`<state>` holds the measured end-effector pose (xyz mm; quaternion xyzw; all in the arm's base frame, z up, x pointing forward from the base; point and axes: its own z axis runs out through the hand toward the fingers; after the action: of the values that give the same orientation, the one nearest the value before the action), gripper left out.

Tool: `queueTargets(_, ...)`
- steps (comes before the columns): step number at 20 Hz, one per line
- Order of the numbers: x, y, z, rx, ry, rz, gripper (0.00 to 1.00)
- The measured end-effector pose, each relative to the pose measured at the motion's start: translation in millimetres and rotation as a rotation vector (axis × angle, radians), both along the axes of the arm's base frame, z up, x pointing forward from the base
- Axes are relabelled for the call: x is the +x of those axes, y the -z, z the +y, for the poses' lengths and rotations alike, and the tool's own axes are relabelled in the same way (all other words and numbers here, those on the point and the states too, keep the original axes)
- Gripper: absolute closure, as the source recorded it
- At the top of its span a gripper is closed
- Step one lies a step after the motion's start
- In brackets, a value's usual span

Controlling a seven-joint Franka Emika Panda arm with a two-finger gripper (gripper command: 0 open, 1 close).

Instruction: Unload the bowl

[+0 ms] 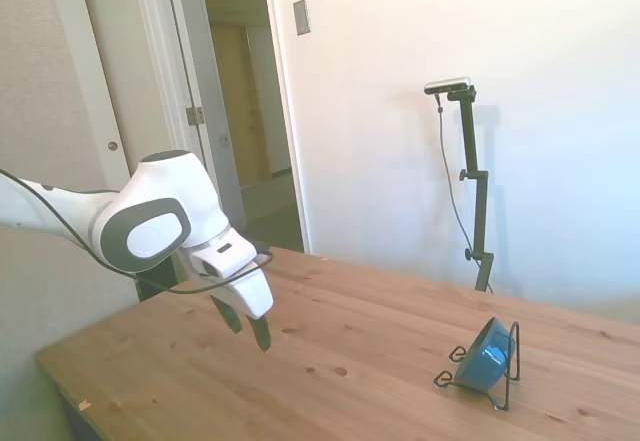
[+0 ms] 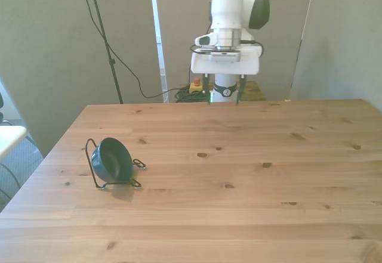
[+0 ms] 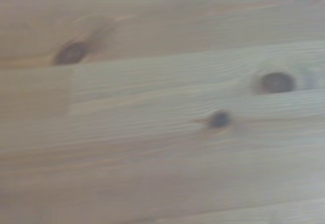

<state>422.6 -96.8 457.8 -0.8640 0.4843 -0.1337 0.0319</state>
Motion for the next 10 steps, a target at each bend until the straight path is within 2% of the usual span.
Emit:
queueTargets(4, 17, -15, -65, -0.016, 0.103, -0.042, 0.0)
queueTargets(8, 47, -16, -98, -0.078, 0.151, -0.081, 0.0)
queueTargets(9, 66, -11, -107, -0.088, 0.167, -0.074, 0.0)
queueTargets(10, 67, -12, -107, -0.099, 0.169, -0.075, 0.0)
